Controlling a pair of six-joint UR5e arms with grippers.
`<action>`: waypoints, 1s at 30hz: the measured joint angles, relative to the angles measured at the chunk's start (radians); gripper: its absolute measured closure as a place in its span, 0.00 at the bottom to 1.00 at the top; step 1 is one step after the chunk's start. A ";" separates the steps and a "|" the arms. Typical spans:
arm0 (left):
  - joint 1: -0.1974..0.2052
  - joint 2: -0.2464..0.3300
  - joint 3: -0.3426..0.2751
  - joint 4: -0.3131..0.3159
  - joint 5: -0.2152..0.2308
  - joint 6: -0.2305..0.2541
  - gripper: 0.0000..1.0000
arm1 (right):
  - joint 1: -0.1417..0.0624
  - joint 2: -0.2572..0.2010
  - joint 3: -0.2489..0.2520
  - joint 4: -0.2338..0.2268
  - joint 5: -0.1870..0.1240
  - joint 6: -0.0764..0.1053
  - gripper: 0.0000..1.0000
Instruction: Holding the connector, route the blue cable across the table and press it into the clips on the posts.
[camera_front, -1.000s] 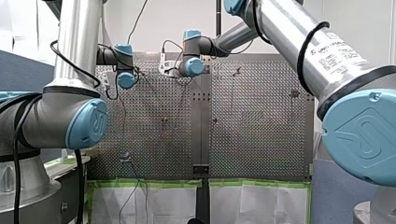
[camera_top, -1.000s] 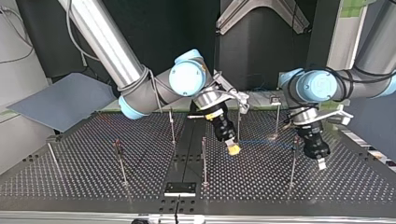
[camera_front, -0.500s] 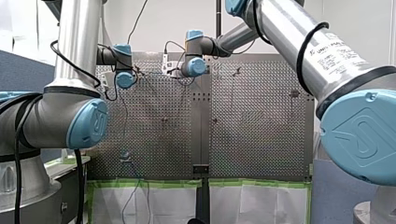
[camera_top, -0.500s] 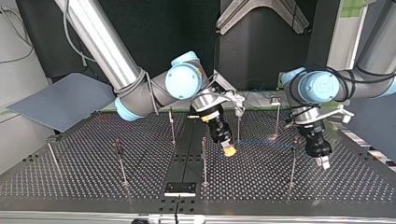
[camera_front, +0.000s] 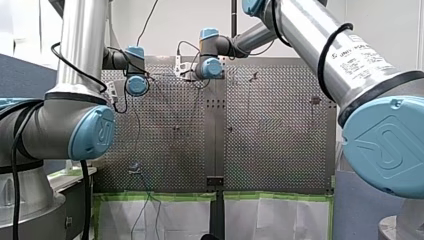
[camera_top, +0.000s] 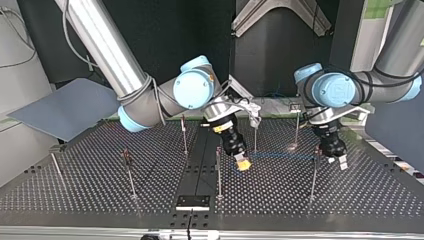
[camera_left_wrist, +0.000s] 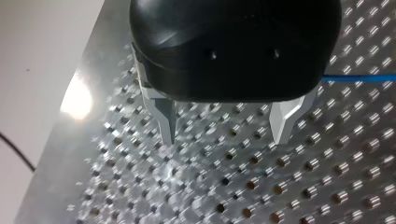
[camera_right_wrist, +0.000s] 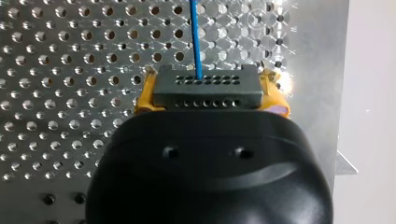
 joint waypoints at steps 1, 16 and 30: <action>-0.002 0.006 -0.007 -0.008 0.000 -0.001 0.00 | -0.001 -0.001 -0.001 0.002 0.000 0.000 1.00; -0.027 0.132 -0.133 -0.110 0.026 -0.042 0.00 | -0.009 -0.002 -0.001 0.031 0.006 -0.002 1.00; -0.069 0.267 -0.174 -0.172 0.060 -0.019 0.00 | -0.006 -0.002 -0.001 0.037 0.006 -0.002 1.00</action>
